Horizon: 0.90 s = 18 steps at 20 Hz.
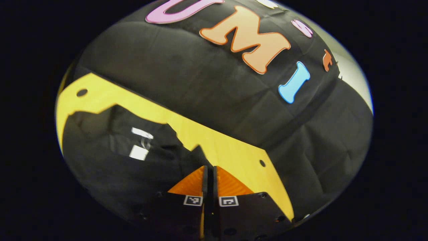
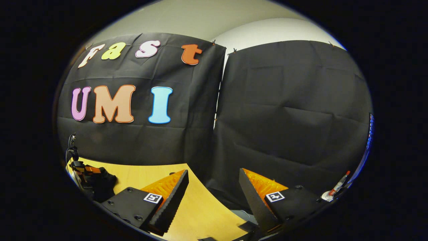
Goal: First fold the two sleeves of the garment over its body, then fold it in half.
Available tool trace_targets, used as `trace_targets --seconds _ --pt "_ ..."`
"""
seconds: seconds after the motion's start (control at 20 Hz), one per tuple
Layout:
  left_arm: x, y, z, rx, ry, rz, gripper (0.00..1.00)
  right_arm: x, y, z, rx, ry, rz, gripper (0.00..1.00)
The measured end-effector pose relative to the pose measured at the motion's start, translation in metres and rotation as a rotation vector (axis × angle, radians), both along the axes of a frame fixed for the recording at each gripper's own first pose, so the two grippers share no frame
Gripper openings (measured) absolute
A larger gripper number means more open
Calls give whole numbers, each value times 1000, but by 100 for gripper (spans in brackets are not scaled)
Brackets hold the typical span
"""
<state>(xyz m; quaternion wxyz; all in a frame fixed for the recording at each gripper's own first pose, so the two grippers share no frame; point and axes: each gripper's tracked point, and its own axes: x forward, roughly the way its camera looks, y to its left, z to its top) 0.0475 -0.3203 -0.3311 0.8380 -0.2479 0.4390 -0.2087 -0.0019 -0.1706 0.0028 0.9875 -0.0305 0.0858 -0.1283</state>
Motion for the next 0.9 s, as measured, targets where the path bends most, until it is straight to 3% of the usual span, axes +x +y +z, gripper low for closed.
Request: trace_targets --seconds 0.1,0.2,0.4,0.6,0.7,0.8,0.9 --pt "-4 -15 18 -88 -1 3 50 13 9 -4 2 8 33 96" --pt "-2 -12 21 -36 -34 -6 97 25 23 -12 -2 20 77 96" --pt "11 43 67 94 -162 27 95 45 80 -37 13 59 255 96" --pt "-13 147 137 224 -295 94 95 43 174 -99 43 180 498 96" --pt "-51 210 157 360 -339 94 94 26 224 -142 56 279 643 96" --pt "-104 271 154 547 -363 21 94 -6 264 -203 36 437 774 97" --pt "-172 324 139 738 -262 -55 93 -32 293 -258 -21 564 870 98"
